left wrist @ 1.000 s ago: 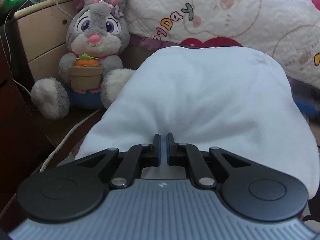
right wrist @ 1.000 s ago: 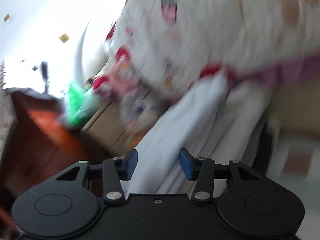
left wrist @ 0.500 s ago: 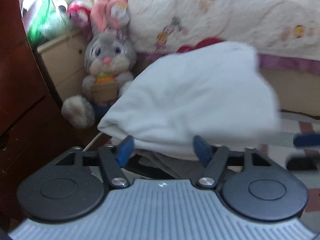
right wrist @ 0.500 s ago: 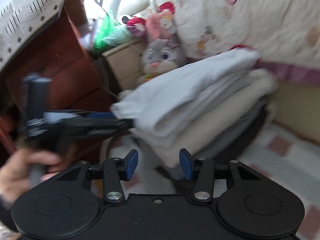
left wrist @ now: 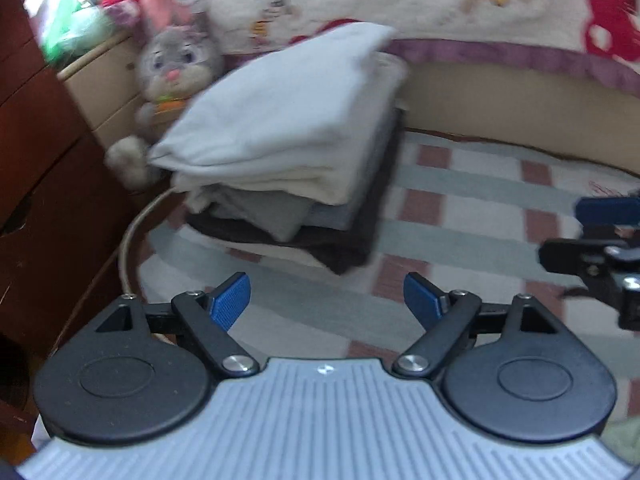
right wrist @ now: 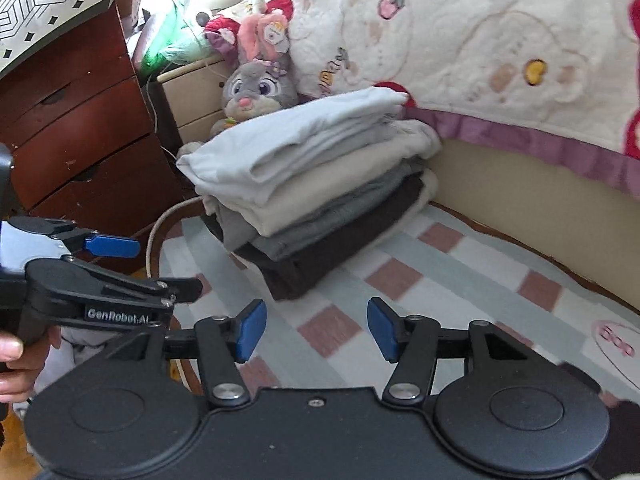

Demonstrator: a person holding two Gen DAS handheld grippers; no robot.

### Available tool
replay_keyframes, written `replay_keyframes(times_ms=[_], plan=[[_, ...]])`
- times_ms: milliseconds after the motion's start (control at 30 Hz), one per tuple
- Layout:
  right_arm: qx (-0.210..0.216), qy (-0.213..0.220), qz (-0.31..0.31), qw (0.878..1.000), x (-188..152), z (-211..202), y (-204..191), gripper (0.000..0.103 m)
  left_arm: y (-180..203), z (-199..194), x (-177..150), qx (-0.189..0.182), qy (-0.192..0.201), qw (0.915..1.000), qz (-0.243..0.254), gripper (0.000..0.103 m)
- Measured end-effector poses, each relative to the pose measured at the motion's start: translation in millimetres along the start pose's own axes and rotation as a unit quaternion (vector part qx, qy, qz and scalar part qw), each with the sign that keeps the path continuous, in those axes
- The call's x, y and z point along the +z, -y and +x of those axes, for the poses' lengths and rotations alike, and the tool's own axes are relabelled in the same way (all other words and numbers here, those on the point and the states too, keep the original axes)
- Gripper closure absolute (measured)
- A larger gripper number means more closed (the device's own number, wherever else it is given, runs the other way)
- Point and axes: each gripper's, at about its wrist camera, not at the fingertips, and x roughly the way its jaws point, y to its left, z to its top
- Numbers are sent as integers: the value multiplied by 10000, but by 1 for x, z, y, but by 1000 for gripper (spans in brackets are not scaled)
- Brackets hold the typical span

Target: Fold clothes

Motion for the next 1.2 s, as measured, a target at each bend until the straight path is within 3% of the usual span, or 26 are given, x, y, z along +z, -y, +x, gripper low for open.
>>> replay_keyframes(times_ms=[133, 367, 500, 800, 1067, 1200], plan=[[-204, -35, 140, 9997, -11, -16, 9, 39, 27, -10, -3, -206, -216, 9995, 102, 13], [-350, -189, 236, 9989, -23, -17, 17, 38, 54, -19, -8, 13, -423, 9984, 383, 10], [-399, -227, 202, 9987, -24, -19, 18, 38, 60, -22, -8, 115, -475, 9975, 513, 9], [-474, -238, 160, 9985, -26, -22, 18, 37, 65, -19, -8, -224, -617, 9965, 509, 9], [-493, -246, 195, 9983, -27, -22, 21, 37, 69, -20, -8, 50, -481, 9964, 700, 9], [-503, -249, 212, 9982, -28, -22, 22, 37, 69, -19, -6, -50, -502, 9962, 717, 9]])
